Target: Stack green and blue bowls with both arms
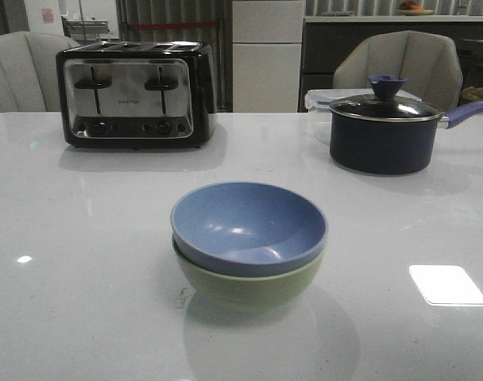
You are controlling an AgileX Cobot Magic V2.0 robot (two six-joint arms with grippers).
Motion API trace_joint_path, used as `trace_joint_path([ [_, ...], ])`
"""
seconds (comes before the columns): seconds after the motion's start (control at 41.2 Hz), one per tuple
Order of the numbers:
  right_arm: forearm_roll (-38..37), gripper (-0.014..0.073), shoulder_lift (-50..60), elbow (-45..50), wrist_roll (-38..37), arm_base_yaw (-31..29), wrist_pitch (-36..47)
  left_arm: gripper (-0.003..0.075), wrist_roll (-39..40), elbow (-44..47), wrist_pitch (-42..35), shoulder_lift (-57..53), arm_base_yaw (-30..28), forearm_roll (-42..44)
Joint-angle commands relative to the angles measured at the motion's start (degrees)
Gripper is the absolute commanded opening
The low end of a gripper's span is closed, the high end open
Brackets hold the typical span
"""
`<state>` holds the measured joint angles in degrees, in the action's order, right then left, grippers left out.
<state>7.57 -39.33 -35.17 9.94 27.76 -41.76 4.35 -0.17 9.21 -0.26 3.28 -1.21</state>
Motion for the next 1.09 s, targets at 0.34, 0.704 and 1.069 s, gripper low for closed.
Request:
trace_joint_path([
  [0.34,-0.3,0.0027,0.0,-1.6,0.7,0.1,3.4,0.0093,-5.2,0.6,-12.7,-1.3,2.0,0.5],
  [0.704,-0.3,0.0027,0.0,-1.6,0.7,0.1,3.4,0.0093,-5.2,0.6,-13.4,-1.3,1.7,0.5],
  [1.069,-0.3,0.0027,0.0,-1.6,0.7,0.1,3.4,0.0093,-5.1,0.6,-13.4,-1.3,1.6,0.5],
])
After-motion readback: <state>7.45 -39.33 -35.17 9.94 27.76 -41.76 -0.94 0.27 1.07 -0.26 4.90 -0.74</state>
